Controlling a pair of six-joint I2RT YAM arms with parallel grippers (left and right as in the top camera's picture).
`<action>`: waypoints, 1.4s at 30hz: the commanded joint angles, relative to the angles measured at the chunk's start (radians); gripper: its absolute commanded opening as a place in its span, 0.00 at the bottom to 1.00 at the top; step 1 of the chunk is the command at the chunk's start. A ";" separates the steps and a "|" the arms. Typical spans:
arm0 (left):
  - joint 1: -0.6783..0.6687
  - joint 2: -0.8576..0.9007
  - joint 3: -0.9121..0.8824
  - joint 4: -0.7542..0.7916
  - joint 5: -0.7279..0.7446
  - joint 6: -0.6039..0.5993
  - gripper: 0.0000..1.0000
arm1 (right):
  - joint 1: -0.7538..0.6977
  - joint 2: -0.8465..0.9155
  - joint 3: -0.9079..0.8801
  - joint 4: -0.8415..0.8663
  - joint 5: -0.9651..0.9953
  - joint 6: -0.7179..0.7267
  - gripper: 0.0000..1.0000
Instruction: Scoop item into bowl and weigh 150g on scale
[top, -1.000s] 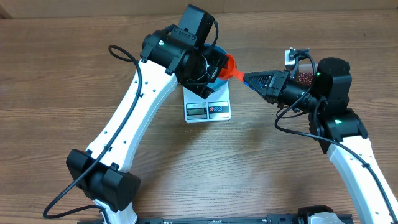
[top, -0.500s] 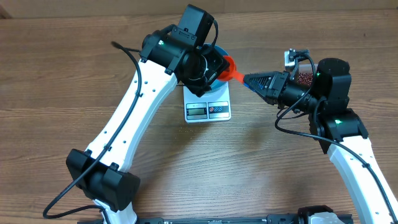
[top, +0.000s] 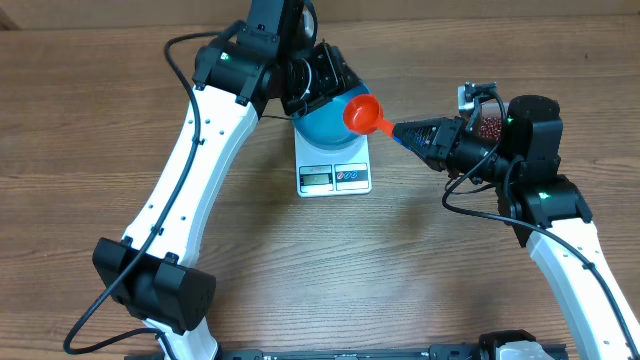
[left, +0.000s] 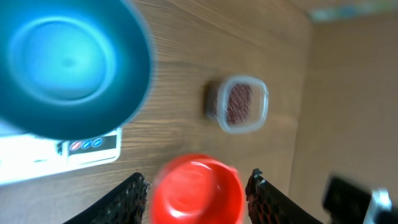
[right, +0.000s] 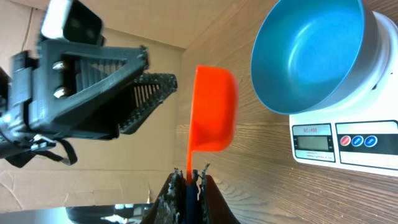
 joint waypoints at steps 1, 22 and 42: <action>0.000 -0.002 0.041 -0.003 0.168 0.335 0.50 | -0.010 -0.006 0.035 -0.025 0.016 -0.051 0.04; -0.126 -0.158 0.075 -0.241 -0.126 0.610 0.04 | -0.422 -0.019 0.341 -0.694 0.148 -0.505 0.04; -0.322 -0.156 -0.655 0.306 -0.592 0.632 0.04 | -0.422 -0.019 0.341 -0.730 0.191 -0.528 0.04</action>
